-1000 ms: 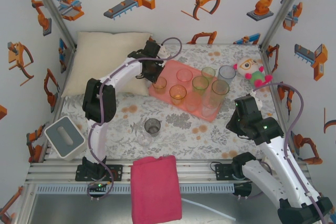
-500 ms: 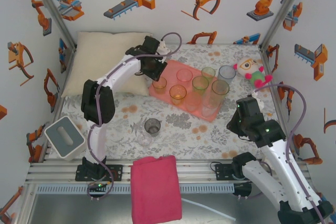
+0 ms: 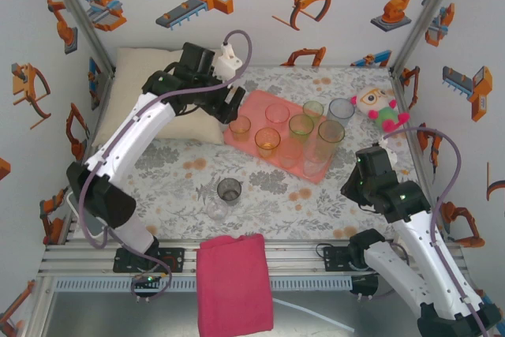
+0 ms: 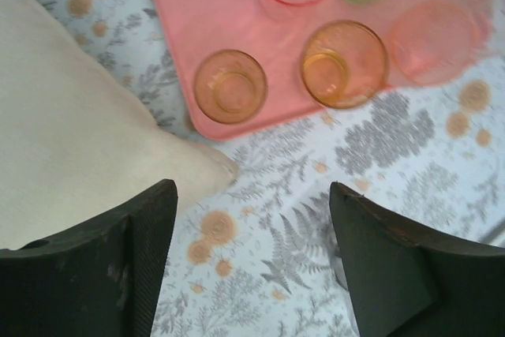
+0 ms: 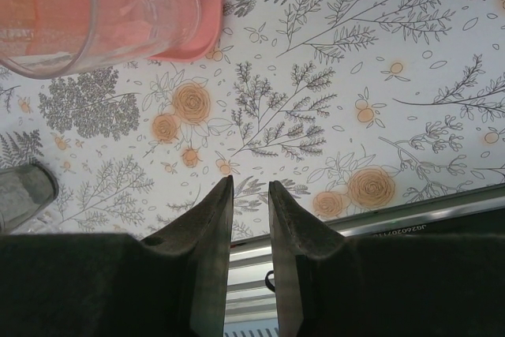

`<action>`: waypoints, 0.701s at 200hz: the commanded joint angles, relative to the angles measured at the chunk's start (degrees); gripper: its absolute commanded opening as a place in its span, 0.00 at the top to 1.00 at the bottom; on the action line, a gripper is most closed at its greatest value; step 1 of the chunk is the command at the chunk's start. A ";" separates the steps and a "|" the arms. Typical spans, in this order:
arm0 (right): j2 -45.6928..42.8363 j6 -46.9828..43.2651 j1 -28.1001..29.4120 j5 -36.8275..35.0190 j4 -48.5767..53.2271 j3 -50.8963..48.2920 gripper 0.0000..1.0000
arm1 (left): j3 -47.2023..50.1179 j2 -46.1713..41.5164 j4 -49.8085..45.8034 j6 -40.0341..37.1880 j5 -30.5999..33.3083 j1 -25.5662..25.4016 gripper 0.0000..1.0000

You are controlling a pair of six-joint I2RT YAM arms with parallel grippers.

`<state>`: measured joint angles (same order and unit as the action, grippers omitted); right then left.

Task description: Place the glasses into the tray

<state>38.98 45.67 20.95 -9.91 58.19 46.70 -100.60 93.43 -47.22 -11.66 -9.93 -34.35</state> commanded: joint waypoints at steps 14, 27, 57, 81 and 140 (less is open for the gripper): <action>-0.12 0.58 0.47 0.33 -0.35 1.55 0.72 | 10.44 -6.26 -4.74 -4.41 -6.68 -1.36 0.20; -0.14 0.57 0.42 0.44 -0.20 1.59 0.72 | 13.96 -8.57 -4.96 -5.74 -7.72 -2.03 0.18; -0.76 0.71 0.41 0.16 0.48 1.84 0.72 | 20.41 -12.18 -5.34 -6.47 -8.90 -3.04 0.15; -1.03 1.06 0.45 0.05 0.47 1.42 0.72 | 25.50 -13.77 -4.89 -7.64 -9.52 -3.83 0.15; -0.80 1.48 0.41 0.26 0.19 1.42 0.72 | 33.97 -15.21 -0.74 -7.52 -8.01 -5.28 0.15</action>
<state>38.44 45.93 20.93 -9.67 58.22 46.70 -68.71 79.46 -50.30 -18.28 -17.37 -39.22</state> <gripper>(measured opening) 0.278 0.854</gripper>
